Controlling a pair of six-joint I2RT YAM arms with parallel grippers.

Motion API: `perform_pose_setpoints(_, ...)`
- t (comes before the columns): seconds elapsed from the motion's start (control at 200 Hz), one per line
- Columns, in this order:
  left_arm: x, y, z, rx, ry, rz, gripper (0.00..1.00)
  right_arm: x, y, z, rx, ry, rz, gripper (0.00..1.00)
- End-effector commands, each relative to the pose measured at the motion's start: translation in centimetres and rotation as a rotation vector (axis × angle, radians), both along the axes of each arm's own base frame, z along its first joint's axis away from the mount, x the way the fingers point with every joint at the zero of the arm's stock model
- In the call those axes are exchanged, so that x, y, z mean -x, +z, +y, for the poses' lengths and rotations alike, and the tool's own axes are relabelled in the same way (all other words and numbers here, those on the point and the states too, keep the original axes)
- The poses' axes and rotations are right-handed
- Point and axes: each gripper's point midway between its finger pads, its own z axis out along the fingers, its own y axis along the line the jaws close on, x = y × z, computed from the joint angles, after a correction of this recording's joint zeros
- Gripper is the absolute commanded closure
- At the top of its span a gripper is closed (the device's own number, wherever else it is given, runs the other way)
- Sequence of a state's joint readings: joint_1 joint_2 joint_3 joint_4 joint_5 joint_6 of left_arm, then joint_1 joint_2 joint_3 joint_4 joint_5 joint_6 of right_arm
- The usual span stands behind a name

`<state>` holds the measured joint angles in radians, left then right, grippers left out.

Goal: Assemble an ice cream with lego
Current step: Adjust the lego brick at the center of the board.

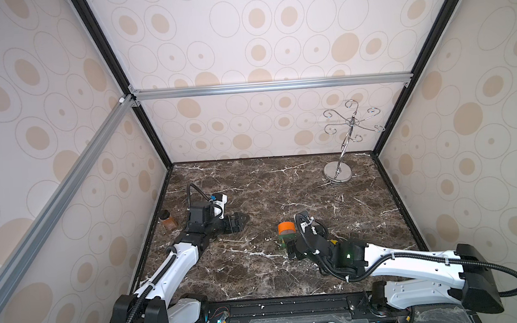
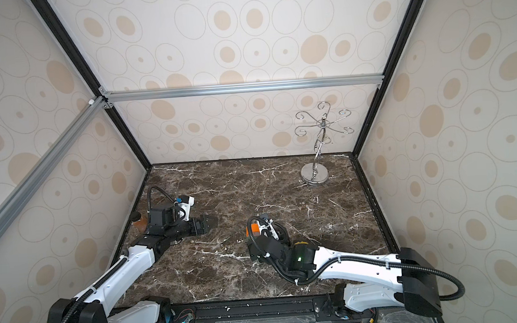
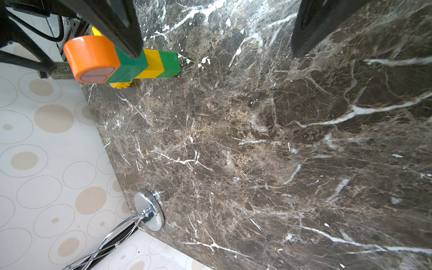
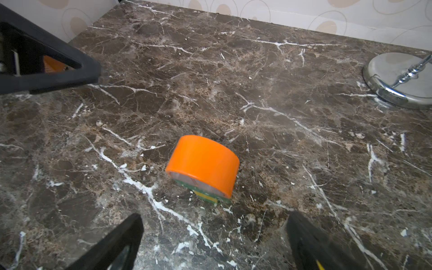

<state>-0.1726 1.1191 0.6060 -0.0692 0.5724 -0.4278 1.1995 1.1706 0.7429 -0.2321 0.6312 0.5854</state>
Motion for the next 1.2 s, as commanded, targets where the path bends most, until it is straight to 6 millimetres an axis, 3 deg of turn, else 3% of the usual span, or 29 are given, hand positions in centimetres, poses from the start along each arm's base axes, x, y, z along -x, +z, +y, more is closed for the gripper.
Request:
perform_pose_setpoints(0.0, 0.0, 0.5, 0.6, -0.014, 0.016, -0.017, 0.00, -0.6, 1.1, 0.7, -0.069, -0.016, -0.079, 0.02)
perform_pose_setpoints(0.32, 0.0, 0.7, 0.6, -0.018, 0.017, -0.023, 0.00, -0.9, 0.4, 1.8, -0.040, -0.012, -0.111, 0.02)
perform_pose_setpoints(1.195, 0.2, 0.7, 0.7, -0.022, 0.019, -0.025, 0.00, -2.4, -1.6, 2.2, -0.014, -0.108, -0.169, 0.02)
